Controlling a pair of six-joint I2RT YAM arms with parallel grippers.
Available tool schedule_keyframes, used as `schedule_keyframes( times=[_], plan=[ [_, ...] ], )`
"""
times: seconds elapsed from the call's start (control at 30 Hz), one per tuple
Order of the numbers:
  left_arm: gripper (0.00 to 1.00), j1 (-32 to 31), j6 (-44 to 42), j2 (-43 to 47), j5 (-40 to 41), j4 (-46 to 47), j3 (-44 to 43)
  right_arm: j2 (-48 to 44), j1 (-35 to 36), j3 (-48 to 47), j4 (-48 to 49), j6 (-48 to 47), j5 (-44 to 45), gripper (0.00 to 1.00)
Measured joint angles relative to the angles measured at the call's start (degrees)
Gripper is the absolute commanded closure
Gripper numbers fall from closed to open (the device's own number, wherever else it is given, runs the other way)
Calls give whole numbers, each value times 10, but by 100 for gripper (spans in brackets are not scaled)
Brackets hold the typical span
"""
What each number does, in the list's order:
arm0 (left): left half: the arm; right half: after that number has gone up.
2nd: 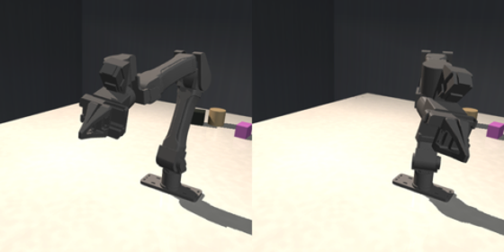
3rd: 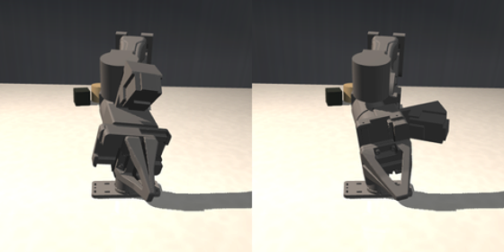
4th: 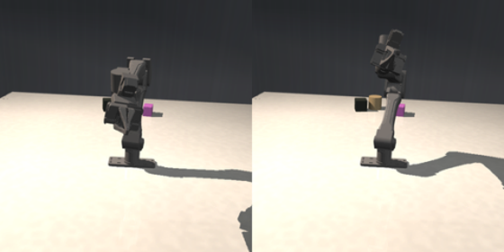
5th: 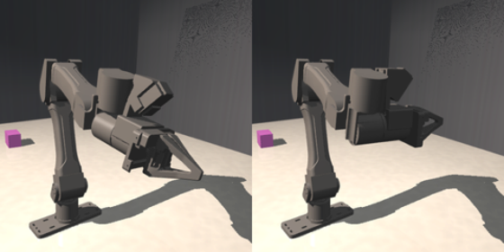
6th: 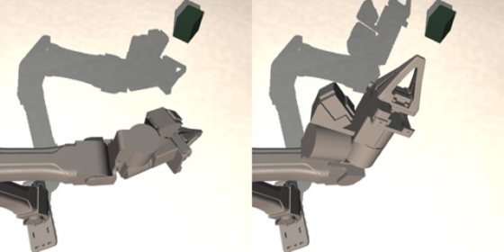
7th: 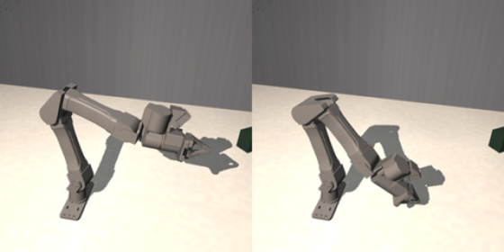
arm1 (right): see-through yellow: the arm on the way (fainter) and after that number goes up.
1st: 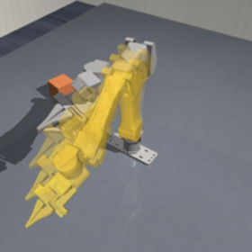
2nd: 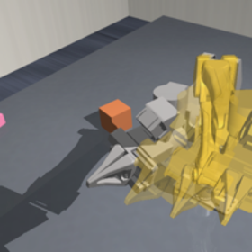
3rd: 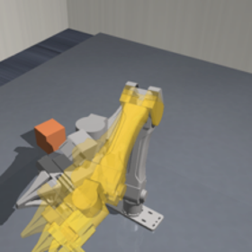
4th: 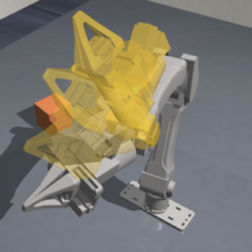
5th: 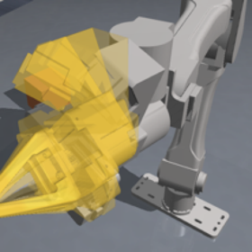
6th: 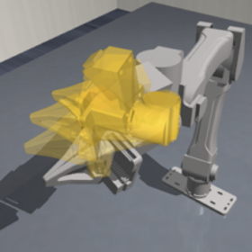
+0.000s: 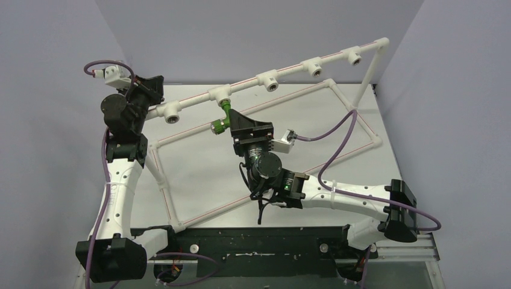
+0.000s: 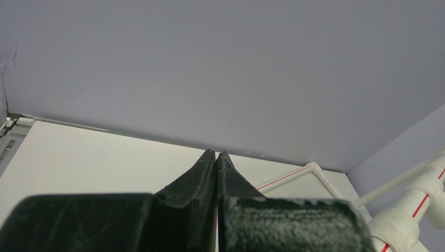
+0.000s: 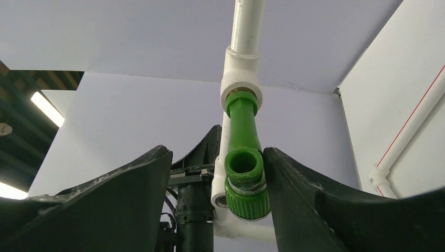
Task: Install the water faucets
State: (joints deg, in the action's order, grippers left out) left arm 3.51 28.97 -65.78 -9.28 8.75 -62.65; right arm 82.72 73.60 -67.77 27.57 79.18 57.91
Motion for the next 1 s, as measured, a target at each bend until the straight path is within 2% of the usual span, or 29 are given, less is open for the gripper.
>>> schedule_keyframes(
  times=[0.2, 0.63, 0.87, 1.0],
  plan=[
    [100, 0, 0, 0, 0, 0, 0, -6, 0, 2, -3, 0, -5, 25],
    [100, 0, 0, 0, 0, 0, 0, -61, 0, 23, -69, -13, -30, 17],
    [100, 0, 0, 0, 0, 0, 0, -103, -6, 26, -112, -105, -57, 16],
    [100, 0, 0, 0, 0, 0, 0, -132, -25, 26, -119, -209, -105, 17]
  ],
)
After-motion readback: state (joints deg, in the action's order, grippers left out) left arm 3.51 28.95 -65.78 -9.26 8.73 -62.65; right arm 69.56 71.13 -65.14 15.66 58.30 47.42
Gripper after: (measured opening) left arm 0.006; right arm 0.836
